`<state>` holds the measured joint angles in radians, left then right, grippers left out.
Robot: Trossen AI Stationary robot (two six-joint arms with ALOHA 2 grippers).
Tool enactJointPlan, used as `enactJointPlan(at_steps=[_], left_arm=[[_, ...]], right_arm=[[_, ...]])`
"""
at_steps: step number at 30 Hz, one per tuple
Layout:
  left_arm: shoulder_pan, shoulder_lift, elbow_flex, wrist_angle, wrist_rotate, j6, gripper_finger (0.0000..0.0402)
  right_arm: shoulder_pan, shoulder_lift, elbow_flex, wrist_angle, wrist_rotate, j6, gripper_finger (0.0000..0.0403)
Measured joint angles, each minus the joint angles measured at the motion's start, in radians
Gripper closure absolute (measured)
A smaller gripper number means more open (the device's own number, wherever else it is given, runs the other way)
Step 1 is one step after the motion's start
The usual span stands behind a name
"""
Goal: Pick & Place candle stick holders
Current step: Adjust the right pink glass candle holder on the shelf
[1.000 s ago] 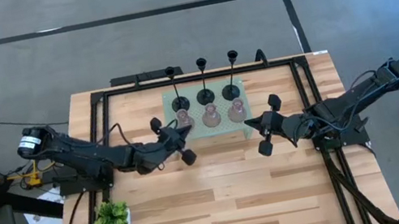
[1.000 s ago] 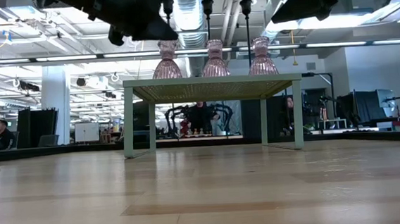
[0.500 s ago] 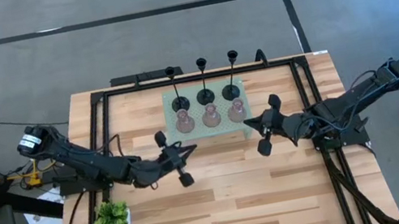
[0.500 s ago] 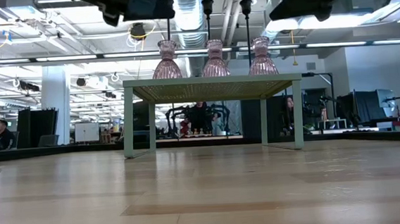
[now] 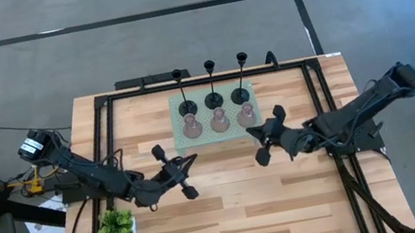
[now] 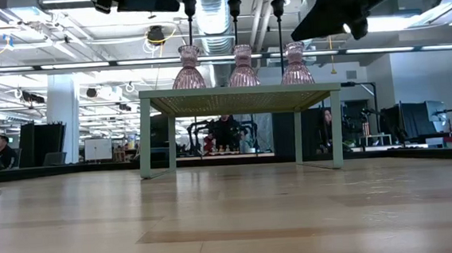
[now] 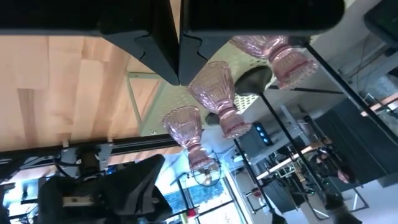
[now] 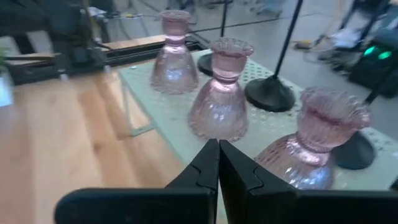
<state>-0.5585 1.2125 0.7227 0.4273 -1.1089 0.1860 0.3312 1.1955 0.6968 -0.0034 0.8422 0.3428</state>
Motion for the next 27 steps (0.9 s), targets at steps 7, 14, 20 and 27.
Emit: enactJointPlan(at_steps=[7,14,20,27], left_arm=[[-0.004,0.0,0.0,0.0,-0.002,0.002,0.0398],[-0.004,0.0,0.0,0.0,-0.002,0.001,0.0398],[-0.004,0.0,0.0,0.0,-0.001,0.001,0.0396],[-0.004,0.0,0.0,0.0,-0.002,0.0,0.0395]], right_arm=[[-0.037,0.007,0.001,0.053,0.053,-0.036,0.0403],[-0.08,0.023,0.001,0.052,0.046,-0.038,0.0403],[-0.114,0.037,0.0,0.076,0.023,-0.035,0.0403],[-0.132,0.036,0.002,0.097,0.027,-0.036,0.0403]])
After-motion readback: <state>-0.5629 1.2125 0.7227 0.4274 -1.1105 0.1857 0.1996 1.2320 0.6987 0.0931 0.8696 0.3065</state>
